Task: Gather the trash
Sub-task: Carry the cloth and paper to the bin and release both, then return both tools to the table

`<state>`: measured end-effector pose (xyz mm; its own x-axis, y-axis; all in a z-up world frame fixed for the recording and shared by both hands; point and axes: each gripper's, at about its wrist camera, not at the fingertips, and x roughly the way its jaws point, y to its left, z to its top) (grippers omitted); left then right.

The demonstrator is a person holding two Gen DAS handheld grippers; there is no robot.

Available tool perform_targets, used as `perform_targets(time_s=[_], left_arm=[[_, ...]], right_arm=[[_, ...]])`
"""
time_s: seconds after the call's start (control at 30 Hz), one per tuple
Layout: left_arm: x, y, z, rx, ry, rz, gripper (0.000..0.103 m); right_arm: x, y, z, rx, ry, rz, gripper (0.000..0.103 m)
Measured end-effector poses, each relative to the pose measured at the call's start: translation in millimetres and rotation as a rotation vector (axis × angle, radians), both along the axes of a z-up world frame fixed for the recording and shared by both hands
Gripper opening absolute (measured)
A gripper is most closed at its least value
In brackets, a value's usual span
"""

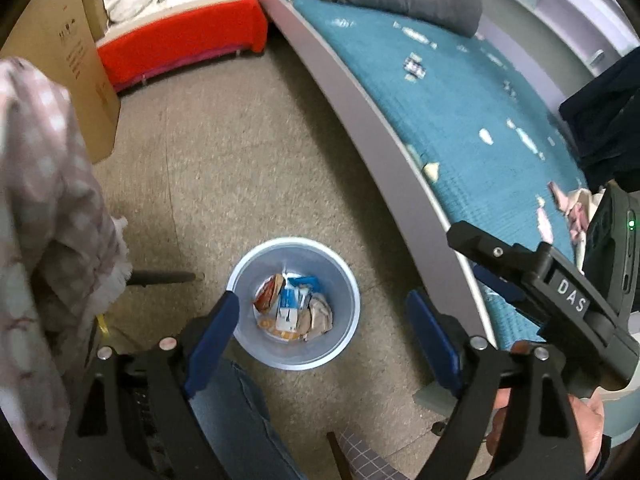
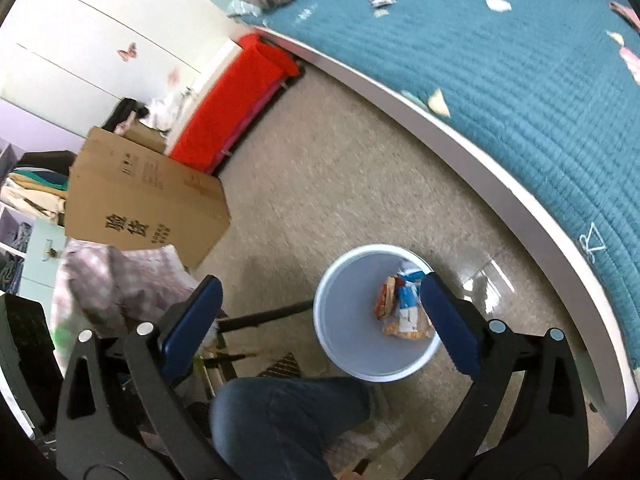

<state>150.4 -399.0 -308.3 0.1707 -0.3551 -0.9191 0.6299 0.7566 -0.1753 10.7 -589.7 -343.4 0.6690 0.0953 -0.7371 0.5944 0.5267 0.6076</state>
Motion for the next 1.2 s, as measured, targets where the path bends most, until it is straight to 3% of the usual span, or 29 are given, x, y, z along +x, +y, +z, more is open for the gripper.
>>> perform_targets(time_s=[0.37,0.6,0.9,1.2], left_arm=[[-21.0,32.8,108.8,-0.209,-0.144,0.001,0.084],[-22.7,89.1,167.3,-0.310,-0.265,0.056,0.084],[-2.6,193.7,201.8,-0.331,-0.387,0.187,0.084],[31.5,324.7,203.6,-0.301,-0.462,0.412,0.084]], right_arm=[[13.3,27.2,105.5,-0.139,-0.141,0.046,0.097],[36.7,71.9,169.9,-0.236,-0.211,0.141,0.097],[88.6,164.9,225.7,-0.327,-0.272,0.360,0.097],[141.0,273.3,235.4,-0.369,-0.276,0.592,0.097]])
